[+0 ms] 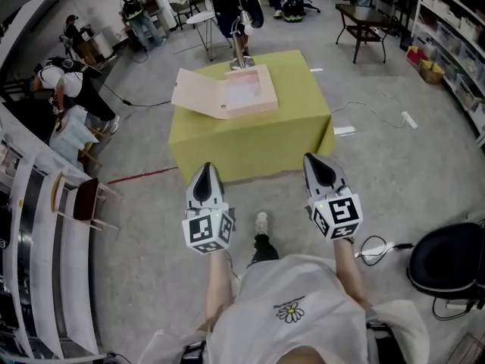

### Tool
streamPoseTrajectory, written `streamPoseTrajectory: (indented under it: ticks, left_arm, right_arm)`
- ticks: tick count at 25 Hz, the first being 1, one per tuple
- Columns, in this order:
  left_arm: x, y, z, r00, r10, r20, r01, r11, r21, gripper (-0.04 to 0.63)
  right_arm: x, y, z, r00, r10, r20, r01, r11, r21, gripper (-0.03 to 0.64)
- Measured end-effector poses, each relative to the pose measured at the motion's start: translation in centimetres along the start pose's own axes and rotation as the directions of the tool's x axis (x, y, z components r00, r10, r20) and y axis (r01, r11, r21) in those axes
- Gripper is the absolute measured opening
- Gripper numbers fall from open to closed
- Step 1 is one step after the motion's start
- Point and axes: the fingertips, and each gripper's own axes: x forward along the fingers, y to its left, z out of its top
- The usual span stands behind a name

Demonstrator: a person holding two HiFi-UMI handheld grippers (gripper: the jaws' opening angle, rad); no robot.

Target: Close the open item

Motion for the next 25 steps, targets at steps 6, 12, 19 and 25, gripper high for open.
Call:
streamPoseTrajectory:
  ticks: [6, 12, 19, 25]
  left_arm:
    - [5.9, 1.9, -0.6, 0.999, -0.050, 0.007, 0.051, 0.998, -0.027, 0.014]
    - [13.1, 4.8, -1.3, 0.995, -0.094, 0.026, 0.095, 0.994, -0.055, 0.014]
    - [22.4, 9.6, -1.0, 0.991, -0.118, 0.055, 0.123, 0.989, -0.088, 0.014]
    - [29.8, 13.5, -1.6, 0.989, -0.140, 0.047, 0.144, 0.985, -0.092, 0.014]
  right_arm:
    - [5.6, -0.9, -1.6, 0.999, -0.025, -0.036, 0.025, 1.000, 0.013, 0.000]
    - [13.8, -0.9, -2.1, 0.999, -0.014, -0.035, 0.014, 1.000, -0.012, 0.000]
    - [24.2, -3.5, -2.0, 0.985, -0.144, -0.090, 0.142, 0.989, -0.031, 0.000]
    - [32.2, -5.2, -1.3, 0.983, -0.162, -0.086, 0.161, 0.987, -0.018, 0.000]
